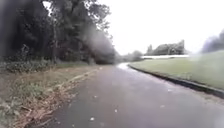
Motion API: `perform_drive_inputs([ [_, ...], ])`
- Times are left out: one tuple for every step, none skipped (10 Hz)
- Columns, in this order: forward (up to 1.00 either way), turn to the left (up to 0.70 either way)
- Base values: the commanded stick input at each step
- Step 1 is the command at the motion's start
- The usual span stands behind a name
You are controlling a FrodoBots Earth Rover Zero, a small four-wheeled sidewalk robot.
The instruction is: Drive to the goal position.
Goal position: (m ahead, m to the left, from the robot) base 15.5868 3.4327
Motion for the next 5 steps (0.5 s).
perform_drive_inputs([
  [0.70,0.00],
  [0.70,0.00],
  [0.70,0.00],
  [0.70,0.00],
  [0.70,0.00],
])
